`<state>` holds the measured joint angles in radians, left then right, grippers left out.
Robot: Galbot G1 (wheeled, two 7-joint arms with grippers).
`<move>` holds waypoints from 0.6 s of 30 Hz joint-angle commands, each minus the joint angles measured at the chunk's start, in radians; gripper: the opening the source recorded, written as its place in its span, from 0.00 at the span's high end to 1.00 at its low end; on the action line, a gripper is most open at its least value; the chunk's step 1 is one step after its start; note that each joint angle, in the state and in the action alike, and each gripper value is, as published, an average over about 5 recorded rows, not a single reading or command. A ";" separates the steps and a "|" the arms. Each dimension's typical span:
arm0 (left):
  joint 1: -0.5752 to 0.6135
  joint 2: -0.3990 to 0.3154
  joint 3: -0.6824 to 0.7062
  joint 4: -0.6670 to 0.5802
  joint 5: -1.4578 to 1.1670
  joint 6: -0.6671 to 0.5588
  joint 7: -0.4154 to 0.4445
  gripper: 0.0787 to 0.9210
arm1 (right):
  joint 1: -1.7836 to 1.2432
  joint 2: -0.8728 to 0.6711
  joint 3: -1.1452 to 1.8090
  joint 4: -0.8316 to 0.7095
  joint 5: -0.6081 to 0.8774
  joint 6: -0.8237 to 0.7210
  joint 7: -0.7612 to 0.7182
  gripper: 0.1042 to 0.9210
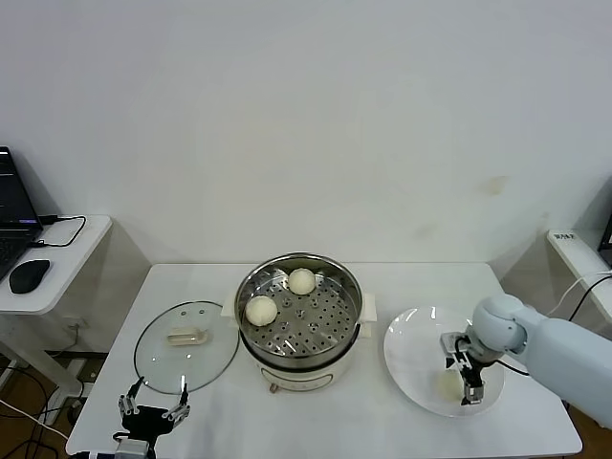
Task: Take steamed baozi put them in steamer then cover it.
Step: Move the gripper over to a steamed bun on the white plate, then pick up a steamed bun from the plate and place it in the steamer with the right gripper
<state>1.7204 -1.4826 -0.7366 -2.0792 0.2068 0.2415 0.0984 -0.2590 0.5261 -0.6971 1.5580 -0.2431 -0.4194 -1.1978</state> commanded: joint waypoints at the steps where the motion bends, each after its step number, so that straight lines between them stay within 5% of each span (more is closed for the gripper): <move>1: 0.000 0.000 0.000 0.001 0.000 0.000 0.000 0.12 | -0.004 0.000 0.001 -0.001 0.002 -0.004 0.002 0.22; 6: -0.004 -0.002 0.002 0.005 0.000 0.000 0.000 0.12 | -0.002 -0.007 0.008 0.000 0.007 -0.004 0.000 0.35; 18: -0.007 -0.003 0.008 0.008 -0.001 -0.002 -0.002 0.12 | 0.076 -0.022 0.048 -0.008 0.069 -0.002 -0.031 0.37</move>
<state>1.7135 -1.4862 -0.7293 -2.0694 0.2059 0.2404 0.0965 -0.2164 0.5062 -0.6623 1.5512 -0.1981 -0.4233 -1.2223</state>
